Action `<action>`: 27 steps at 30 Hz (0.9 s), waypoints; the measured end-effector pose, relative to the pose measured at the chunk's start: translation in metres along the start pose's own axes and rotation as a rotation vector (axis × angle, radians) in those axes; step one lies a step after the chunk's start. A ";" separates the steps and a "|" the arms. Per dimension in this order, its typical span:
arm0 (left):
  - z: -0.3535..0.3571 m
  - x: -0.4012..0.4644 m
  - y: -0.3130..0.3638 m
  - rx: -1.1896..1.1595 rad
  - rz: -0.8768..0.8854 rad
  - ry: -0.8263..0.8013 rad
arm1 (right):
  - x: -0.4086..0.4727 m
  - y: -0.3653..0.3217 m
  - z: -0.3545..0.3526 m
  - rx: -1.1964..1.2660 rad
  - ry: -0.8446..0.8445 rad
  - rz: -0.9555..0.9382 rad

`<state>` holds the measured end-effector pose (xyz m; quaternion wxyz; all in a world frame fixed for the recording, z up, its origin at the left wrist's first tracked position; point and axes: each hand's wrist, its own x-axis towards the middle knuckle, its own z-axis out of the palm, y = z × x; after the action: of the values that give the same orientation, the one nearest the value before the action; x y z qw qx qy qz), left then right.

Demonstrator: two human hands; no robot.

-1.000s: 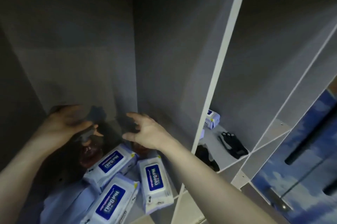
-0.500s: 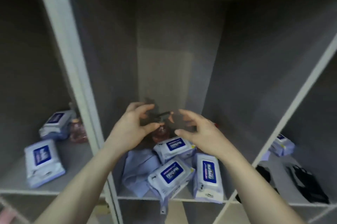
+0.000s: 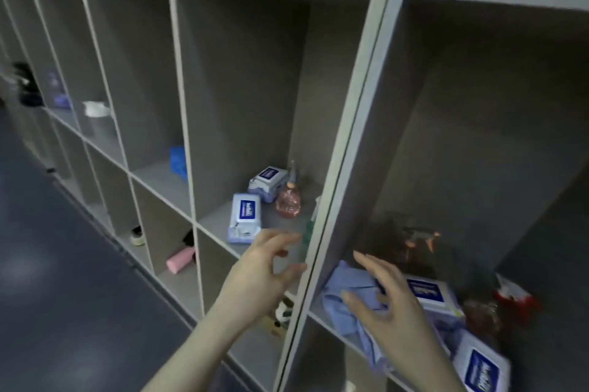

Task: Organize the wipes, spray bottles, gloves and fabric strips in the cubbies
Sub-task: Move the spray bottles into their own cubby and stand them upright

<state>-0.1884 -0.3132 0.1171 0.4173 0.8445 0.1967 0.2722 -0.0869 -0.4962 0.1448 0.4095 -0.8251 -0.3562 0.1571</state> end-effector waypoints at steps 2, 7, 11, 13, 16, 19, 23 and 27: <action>-0.022 -0.004 -0.014 0.024 -0.027 0.036 | 0.005 -0.008 0.021 -0.003 -0.029 -0.013; -0.081 0.005 -0.067 0.091 -0.054 0.084 | 0.030 -0.033 0.074 0.106 -0.035 0.040; -0.131 0.022 -0.115 0.072 -0.085 0.060 | 0.065 -0.054 0.131 0.114 -0.001 0.105; -0.154 0.033 -0.138 0.085 -0.079 0.019 | 0.083 -0.067 0.160 0.150 0.030 0.169; -0.175 0.048 -0.164 0.093 -0.073 -0.052 | 0.105 -0.079 0.194 0.146 0.055 0.230; -0.184 0.067 -0.183 0.106 -0.074 -0.132 | 0.118 -0.085 0.216 0.125 0.120 0.250; -0.180 0.099 -0.202 0.114 -0.071 -0.205 | 0.132 -0.079 0.230 0.102 0.185 0.267; -0.166 0.134 -0.211 0.103 -0.100 -0.248 | 0.155 -0.070 0.231 0.038 0.175 0.273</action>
<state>-0.2102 -0.0175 0.0688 0.4077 0.8809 0.1993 0.1342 -0.1385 -0.2266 0.0625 0.4291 -0.8686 -0.2005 0.1457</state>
